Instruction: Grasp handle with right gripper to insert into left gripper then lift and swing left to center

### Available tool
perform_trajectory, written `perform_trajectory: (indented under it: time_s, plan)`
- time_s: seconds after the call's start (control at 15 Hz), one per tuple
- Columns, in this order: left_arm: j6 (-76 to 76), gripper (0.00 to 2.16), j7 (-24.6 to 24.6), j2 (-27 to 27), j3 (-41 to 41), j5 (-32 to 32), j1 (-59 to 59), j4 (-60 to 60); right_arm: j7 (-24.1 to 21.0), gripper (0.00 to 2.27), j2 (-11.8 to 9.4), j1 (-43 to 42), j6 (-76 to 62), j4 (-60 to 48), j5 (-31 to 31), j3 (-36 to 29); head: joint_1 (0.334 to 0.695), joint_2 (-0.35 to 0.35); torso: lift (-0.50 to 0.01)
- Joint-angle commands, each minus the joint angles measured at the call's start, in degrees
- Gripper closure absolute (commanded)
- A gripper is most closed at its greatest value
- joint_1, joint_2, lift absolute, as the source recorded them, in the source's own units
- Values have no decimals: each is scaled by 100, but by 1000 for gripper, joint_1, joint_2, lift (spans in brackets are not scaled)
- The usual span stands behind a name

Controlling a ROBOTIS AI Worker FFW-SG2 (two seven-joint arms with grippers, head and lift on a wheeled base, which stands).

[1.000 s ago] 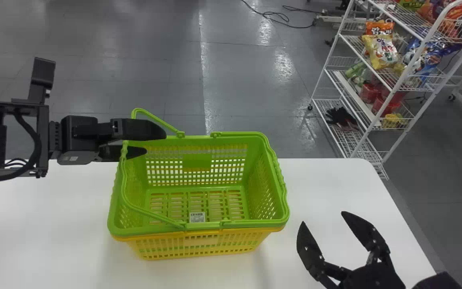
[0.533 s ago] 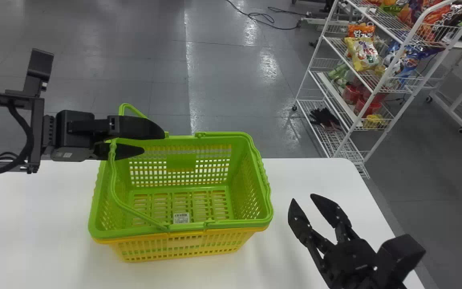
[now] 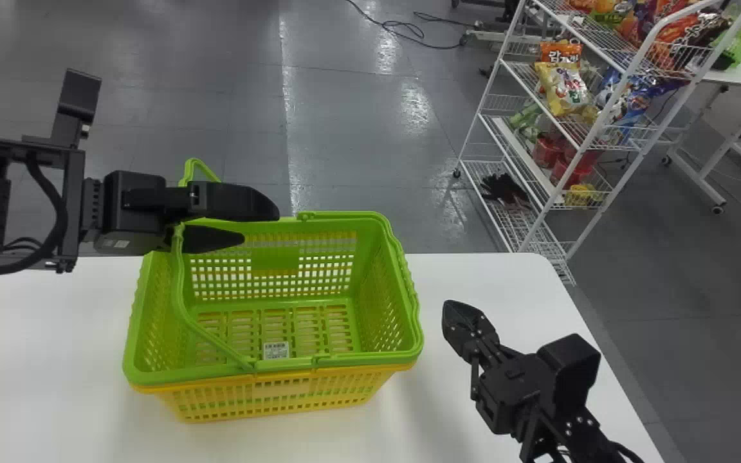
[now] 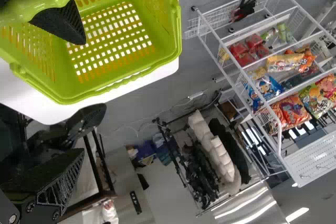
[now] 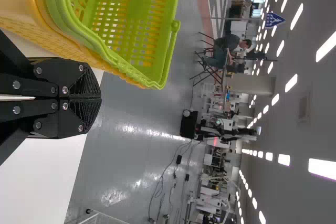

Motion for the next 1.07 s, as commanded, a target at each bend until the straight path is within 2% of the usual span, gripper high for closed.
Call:
perform_trajectory:
  time_s: [0.0,0.33,1.0]
  plan:
    - [18,73,16,-23,-15,17,11,0,0,2246,-60,-203,241,53,205,77,695,-226,-93]
    - [18,73,7,-31,-15,105,55,-9,0,2246,-201,-449,487,247,487,297,695,-226,-93]
    - [18,73,-2,-23,29,202,151,-27,-35,2243,-201,-669,592,440,443,490,695,-204,-93]
